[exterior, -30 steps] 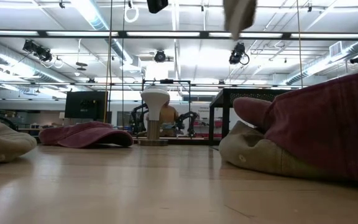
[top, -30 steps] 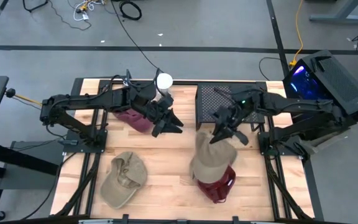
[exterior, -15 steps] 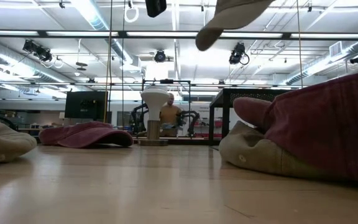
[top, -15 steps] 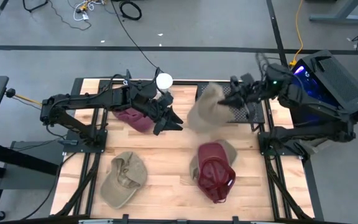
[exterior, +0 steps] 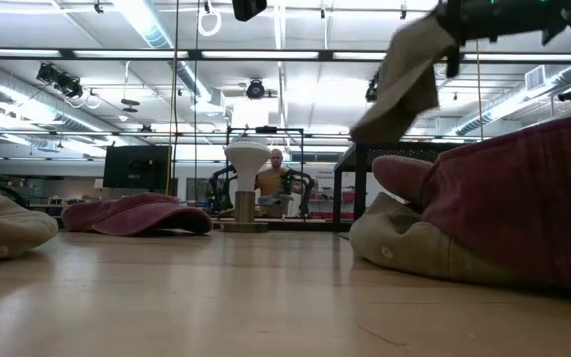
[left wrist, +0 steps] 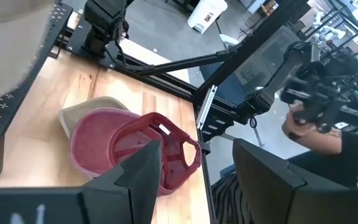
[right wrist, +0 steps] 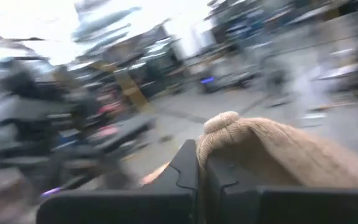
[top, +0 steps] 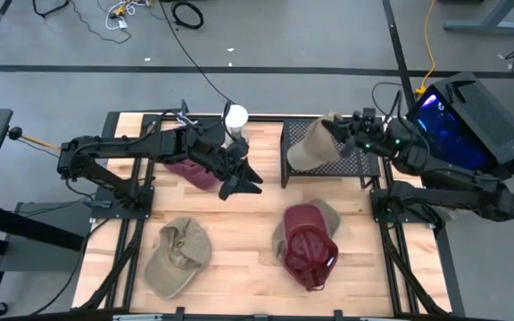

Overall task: Pick & Place hat
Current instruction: Put the top brown hat on the black shelf

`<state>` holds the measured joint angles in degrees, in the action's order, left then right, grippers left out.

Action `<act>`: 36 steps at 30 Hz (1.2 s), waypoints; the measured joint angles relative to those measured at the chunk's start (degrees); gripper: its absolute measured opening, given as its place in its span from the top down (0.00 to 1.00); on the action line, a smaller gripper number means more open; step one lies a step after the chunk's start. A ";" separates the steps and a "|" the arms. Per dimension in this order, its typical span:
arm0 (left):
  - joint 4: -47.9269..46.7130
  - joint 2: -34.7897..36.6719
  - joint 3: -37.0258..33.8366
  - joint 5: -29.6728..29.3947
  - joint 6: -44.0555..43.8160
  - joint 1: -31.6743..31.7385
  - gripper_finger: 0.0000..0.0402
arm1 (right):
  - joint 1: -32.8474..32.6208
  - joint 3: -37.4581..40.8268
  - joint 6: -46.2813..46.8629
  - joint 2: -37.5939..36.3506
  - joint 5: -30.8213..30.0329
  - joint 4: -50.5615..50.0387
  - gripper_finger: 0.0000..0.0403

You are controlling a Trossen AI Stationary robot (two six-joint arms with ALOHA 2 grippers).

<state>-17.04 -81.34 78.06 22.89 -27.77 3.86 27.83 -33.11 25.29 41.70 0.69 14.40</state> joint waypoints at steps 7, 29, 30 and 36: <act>0.00 0.00 0.00 -0.46 0.03 0.02 0.49 | -0.26 6.15 -0.85 -0.93 -6.58 6.44 1.00; -0.09 -0.02 0.00 -6.62 3.50 0.04 0.49 | -6.12 11.76 -3.57 -0.86 -6.22 3.97 0.99; -0.09 -0.01 0.00 -6.62 3.50 0.04 0.49 | -6.12 11.76 -4.55 -0.86 -5.63 3.97 0.99; -0.09 -0.01 -0.02 -6.62 3.42 0.03 0.49 | -5.99 11.76 -7.98 -0.86 -4.28 3.63 0.91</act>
<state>-17.12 -81.35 78.04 16.27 -24.35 3.89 21.85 -21.34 17.32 40.84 -3.58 18.03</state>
